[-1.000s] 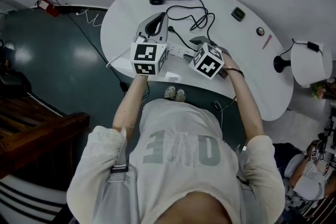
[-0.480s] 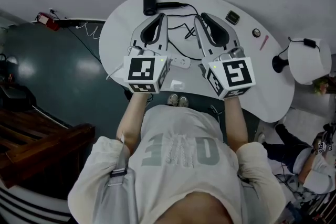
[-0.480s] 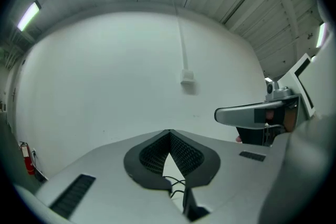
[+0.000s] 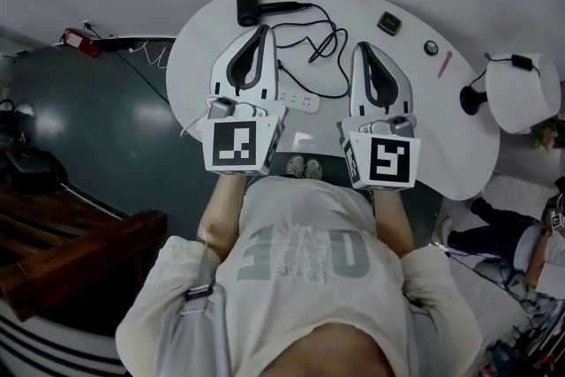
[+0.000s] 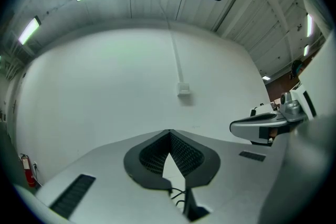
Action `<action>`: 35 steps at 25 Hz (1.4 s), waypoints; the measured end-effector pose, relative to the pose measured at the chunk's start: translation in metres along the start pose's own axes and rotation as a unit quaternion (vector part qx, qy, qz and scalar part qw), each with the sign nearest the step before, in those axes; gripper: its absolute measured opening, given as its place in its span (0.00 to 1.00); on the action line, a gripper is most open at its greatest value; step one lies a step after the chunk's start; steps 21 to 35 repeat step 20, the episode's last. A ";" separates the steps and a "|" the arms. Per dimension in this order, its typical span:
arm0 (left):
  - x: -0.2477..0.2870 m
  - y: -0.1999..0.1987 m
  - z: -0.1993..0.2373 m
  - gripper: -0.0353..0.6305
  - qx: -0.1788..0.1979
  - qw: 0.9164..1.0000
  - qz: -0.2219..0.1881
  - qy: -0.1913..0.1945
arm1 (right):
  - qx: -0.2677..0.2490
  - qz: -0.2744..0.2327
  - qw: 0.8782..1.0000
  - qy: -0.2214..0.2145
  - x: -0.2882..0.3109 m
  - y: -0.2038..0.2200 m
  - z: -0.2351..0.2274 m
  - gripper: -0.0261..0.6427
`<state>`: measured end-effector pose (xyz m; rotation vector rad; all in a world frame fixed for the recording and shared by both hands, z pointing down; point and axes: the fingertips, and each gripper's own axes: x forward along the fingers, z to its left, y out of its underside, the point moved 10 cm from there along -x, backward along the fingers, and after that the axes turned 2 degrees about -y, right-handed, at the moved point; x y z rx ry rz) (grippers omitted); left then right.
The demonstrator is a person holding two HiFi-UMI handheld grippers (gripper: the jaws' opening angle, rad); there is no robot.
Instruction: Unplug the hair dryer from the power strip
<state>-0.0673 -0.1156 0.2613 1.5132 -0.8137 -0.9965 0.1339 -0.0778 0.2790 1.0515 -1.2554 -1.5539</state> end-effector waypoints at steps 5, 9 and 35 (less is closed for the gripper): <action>-0.003 0.000 -0.001 0.07 0.003 1.000 0.001 -0.002 | -0.006 -0.001 1.000 -0.004 -0.002 -0.002 0.001 0.07; -0.006 -0.001 -0.002 0.07 0.006 1.000 0.001 -0.003 | -0.012 0.001 1.000 -0.007 -0.004 -0.001 0.001 0.07; -0.011 -0.003 0.001 0.07 0.007 1.000 -0.003 -0.004 | -0.026 0.027 0.999 -0.026 -0.002 0.006 0.008 0.07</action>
